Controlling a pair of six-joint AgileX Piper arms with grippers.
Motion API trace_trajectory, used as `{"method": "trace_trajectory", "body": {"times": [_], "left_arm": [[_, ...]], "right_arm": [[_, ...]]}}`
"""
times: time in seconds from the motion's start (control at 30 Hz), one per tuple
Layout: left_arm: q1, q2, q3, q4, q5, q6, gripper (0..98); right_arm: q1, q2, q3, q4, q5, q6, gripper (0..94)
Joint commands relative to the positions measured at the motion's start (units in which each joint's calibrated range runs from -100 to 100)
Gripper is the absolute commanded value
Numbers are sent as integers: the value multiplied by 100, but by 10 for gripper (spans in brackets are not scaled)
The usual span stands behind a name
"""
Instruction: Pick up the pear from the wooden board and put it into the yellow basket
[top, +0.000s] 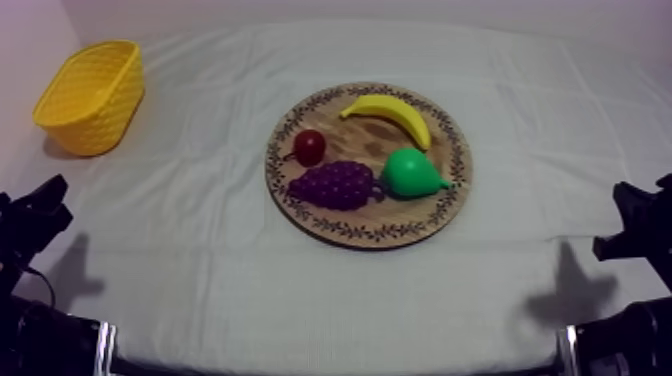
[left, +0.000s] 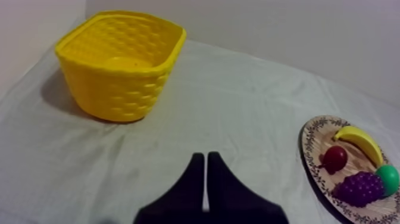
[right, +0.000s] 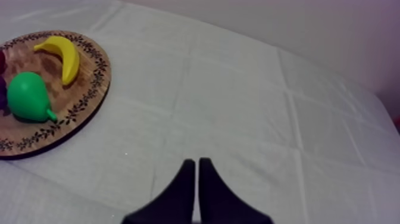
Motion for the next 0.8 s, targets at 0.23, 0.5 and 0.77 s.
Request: {"method": "trace_trajectory", "body": {"times": [0.23,0.5,0.77], "left_arm": [[1,0,1,0,-1,-1,0],[-7,0,13,19,-61,-101,0],[244,886,-1268,-102,57,-438,0]], "right_arm": [[1,-1,-1,0,0,0,3],[1,-1,-1,0,0,0,3],[1,-1,-1,0,0,0,3]]}}
